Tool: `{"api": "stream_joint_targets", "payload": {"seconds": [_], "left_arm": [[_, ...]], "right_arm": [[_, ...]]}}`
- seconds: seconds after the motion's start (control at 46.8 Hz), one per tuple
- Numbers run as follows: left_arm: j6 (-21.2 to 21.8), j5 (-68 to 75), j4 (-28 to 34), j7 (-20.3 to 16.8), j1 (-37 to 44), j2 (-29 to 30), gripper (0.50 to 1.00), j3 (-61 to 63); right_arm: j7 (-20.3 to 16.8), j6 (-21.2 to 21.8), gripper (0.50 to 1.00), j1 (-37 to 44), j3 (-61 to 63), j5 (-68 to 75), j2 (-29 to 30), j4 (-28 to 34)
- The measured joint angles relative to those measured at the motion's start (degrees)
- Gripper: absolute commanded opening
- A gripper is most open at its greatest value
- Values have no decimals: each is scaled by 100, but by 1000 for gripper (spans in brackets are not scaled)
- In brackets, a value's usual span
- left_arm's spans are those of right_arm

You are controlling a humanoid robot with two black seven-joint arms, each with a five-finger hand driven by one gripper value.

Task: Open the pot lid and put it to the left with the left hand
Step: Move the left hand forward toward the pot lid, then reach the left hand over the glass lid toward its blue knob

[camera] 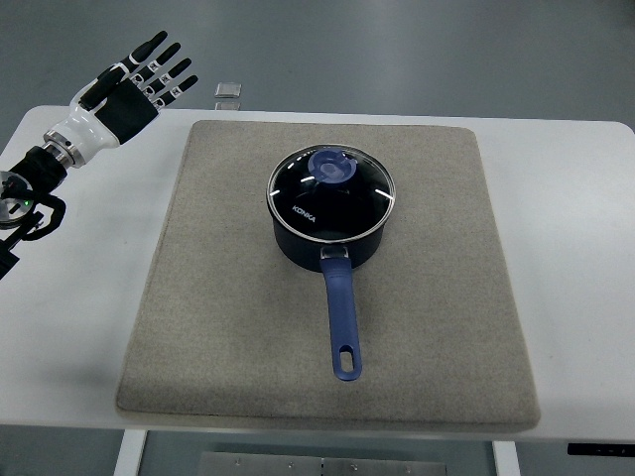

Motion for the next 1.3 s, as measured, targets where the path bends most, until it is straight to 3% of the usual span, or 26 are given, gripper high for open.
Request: {"api": "stream_joint_targets", "payload": {"seconds": [0.256, 0.406, 0.619, 0.726, 0.982, 1.302], "left_arm": [[-22, 154, 53, -116, -9, 35, 992, -136], [-74, 1000, 59, -228, -32, 45, 992, -126], [-48, 3249, 29, -1355, -115, 130, 992, -151], [-24, 4061, -6, -1706, -201, 233, 992, -152], [21, 6121, -285, -1771, -406, 525, 986, -88], [427, 8130, -1064, -1767, -682, 905, 986, 54]], "right_arm": [[0, 0, 915, 0, 0, 0, 0, 0], [0, 0, 915, 0, 0, 0, 0, 0], [0, 0, 915, 0, 1, 0, 0, 0], [0, 0, 915, 1, 0, 0, 0, 0], [0, 0, 915, 0, 0, 0, 0, 0], [0, 0, 915, 1, 5, 0, 0, 0]]}}
